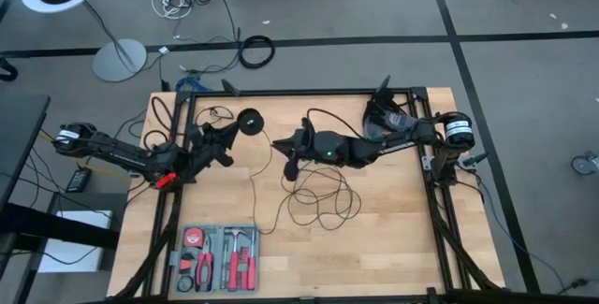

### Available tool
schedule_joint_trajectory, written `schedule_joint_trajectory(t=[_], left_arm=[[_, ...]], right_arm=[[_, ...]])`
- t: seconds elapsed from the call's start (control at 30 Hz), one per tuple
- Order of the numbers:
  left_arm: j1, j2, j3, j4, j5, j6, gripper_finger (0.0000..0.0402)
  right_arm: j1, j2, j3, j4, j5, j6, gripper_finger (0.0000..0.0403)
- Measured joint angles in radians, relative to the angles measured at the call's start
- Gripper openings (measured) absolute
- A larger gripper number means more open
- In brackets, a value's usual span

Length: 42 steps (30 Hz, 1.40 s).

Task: Coil cords
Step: Coil the black wire onto the black spool

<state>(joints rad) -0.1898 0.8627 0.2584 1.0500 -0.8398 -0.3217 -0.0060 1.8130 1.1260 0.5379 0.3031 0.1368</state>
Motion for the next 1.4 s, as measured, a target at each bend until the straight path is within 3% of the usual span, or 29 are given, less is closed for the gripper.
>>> schedule_joint_trajectory(t=[0.7, 0.97, 1.1, 1.2, 1.4], left_arm=[[0.000, 0.001, 0.000, -0.023, 0.003, 0.106, 0.0000], [0.000, 0.001, 0.000, -0.033, 0.007, 0.114, 0.0000], [0.000, 0.001, 0.000, -0.033, 0.040, 0.173, 0.0000], [0.000, 0.001, 0.000, -0.035, 0.047, 0.187, 0.0000], [0.000, 0.001, -0.001, -0.068, 0.069, 0.191, 0.0000]], right_arm=[[-0.013, 0.001, 0.004, 0.004, -0.019, 0.102, 0.0034], [-0.029, 0.001, 0.004, -0.065, -0.078, 0.176, 0.0073], [0.001, 0.016, -0.013, -0.122, -0.074, 0.101, 0.0092], [0.034, 0.080, -0.052, -0.049, -0.040, 0.072, 0.0095], [0.063, 0.291, -0.115, 0.415, -0.043, 0.106, 0.0086]])
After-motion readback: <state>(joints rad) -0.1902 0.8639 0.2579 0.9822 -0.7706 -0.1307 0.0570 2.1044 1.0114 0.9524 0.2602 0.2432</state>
